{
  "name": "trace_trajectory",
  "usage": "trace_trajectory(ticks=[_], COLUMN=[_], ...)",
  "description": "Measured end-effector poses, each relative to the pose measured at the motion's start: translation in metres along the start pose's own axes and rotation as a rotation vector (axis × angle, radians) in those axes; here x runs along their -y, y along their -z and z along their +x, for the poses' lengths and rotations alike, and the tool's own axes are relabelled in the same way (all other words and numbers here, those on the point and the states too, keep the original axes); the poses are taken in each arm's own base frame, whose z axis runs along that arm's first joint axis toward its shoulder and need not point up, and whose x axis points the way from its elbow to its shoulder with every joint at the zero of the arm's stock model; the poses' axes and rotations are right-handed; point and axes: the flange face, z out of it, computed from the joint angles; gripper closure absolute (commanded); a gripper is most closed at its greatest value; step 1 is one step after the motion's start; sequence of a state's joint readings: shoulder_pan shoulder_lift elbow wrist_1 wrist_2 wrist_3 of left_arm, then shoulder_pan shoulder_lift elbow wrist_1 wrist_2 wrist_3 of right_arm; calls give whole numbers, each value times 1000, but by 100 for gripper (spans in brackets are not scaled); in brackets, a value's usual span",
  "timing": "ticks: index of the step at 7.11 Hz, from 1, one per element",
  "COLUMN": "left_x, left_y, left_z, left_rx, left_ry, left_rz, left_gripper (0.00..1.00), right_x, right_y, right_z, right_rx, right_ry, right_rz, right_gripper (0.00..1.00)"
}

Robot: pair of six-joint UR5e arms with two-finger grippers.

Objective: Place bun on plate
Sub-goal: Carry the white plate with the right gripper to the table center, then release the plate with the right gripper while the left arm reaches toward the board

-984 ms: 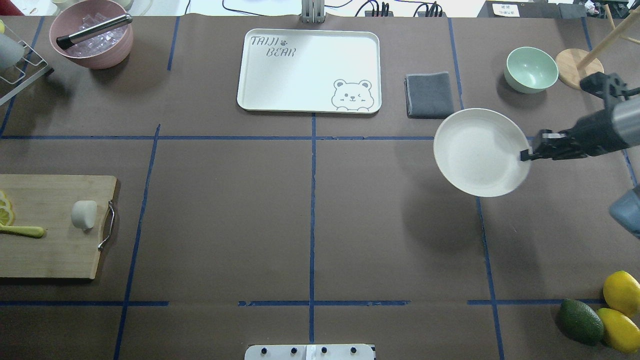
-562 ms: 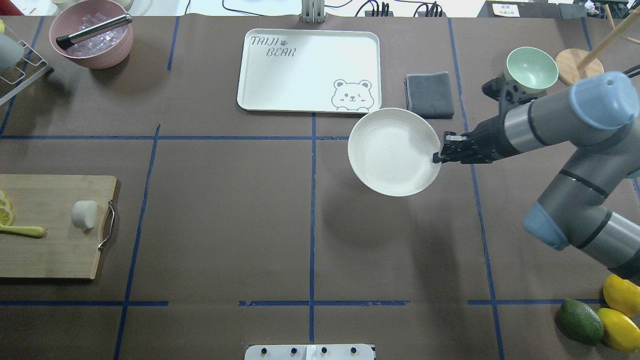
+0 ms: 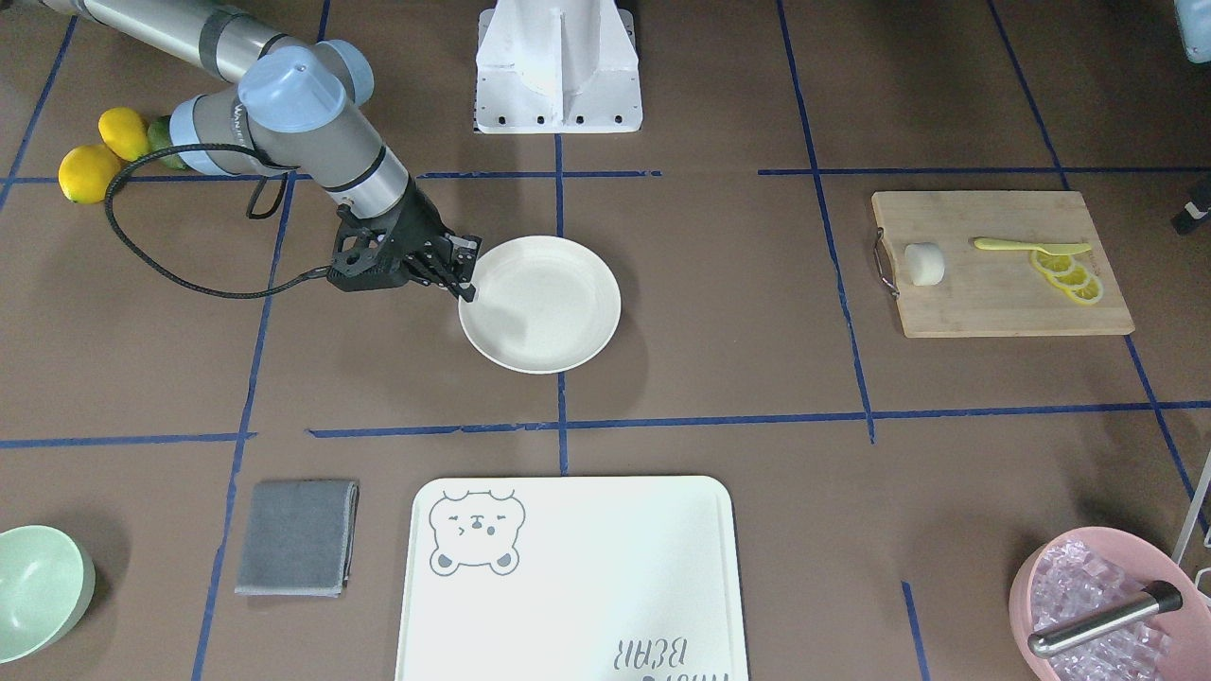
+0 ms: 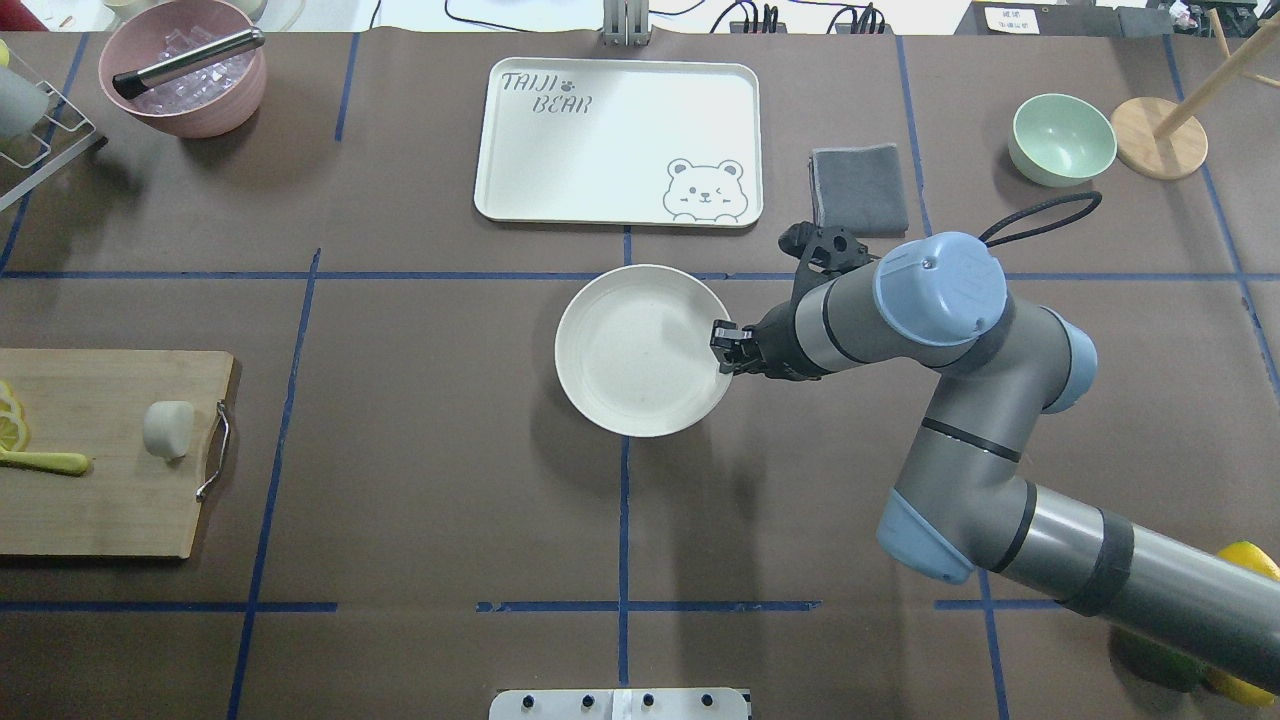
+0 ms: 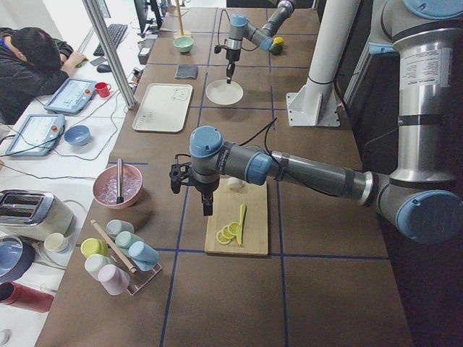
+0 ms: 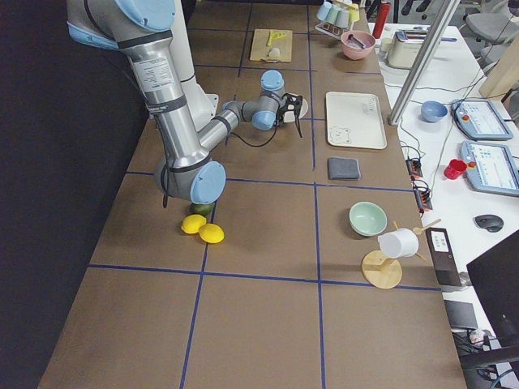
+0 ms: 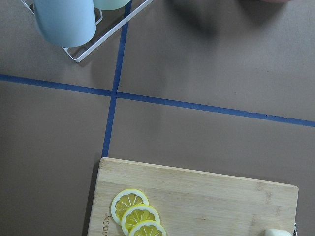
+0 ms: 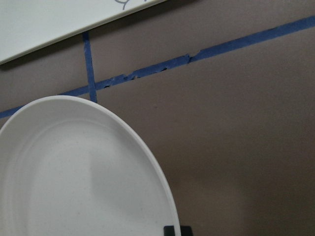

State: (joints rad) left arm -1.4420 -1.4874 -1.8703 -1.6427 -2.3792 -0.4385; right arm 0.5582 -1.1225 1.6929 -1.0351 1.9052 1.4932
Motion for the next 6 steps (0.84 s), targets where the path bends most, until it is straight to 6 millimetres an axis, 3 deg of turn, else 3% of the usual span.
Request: trace_trajectory(ticks=[1,2,4,6], left_x=[0,0,0,0], left_y=[0,0,-1,-3], left_z=[1,1,2,5], left_rx=[0,0,-1,-1], left_ry=[-1,-1,-3,-7], left_rz=[-1,-1,-1,-7], left_gripper=[0,0,0,0], right_x=[-6,-12,-18,-18], right_y=[-8,-15,-22,-20], right_z=[-3,-4,-4,-6], right_rx=[-14,-24,-32,-26], right_ry=[2,4,8,7], right_rz=[-4,-9,-12,-10], right_gripper=[97,78,1,1])
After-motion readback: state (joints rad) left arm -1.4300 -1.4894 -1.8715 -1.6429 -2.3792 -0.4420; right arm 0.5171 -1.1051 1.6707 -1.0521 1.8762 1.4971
